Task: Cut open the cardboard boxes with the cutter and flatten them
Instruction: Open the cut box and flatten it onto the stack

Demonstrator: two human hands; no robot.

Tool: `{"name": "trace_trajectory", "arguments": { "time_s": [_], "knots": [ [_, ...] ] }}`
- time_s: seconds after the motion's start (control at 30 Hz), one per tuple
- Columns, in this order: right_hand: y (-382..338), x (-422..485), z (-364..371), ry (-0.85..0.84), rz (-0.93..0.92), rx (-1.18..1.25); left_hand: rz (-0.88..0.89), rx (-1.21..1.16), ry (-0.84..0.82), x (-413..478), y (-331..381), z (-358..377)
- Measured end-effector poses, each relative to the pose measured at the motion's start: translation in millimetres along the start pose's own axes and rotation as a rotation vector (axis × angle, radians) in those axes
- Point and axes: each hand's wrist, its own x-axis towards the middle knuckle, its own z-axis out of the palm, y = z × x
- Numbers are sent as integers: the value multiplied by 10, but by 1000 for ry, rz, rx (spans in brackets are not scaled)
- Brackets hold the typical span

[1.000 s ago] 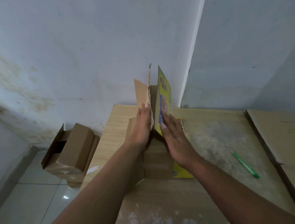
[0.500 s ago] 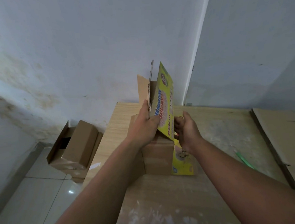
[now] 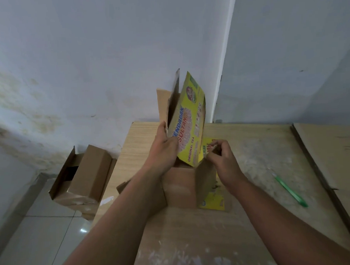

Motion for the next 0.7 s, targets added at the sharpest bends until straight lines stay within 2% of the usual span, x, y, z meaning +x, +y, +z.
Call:
{"name": "trace_trajectory", "arguments": {
  "time_s": [0.2,0.3,0.4,0.47,0.57,0.63,0.67,0.7],
  "knots": [
    [189,-16,-349,57,-17,-346,-95,-22,1,320,-57,52],
    [260,12,-384,99,-8,-438,-96,-1,-19,456,-144,116],
    [351,50,-338,145,6,-515,-196,-29,-11,529,-419,156],
    [430,70,-256,183,8,-552,-244,52,-1,529,-717,152],
    [574,84,-128,184,45,-587,-93,328,100,490,-1129,76],
    [656,105,-89,199,84,-591,42,714,192,425,-1270,7],
    [694,121,-76,217,95,-595,160,974,194,393,-1356,-23],
    [726,136,-63,231,110,-596,282,1217,129,361,-1425,-44]
  ]
}}
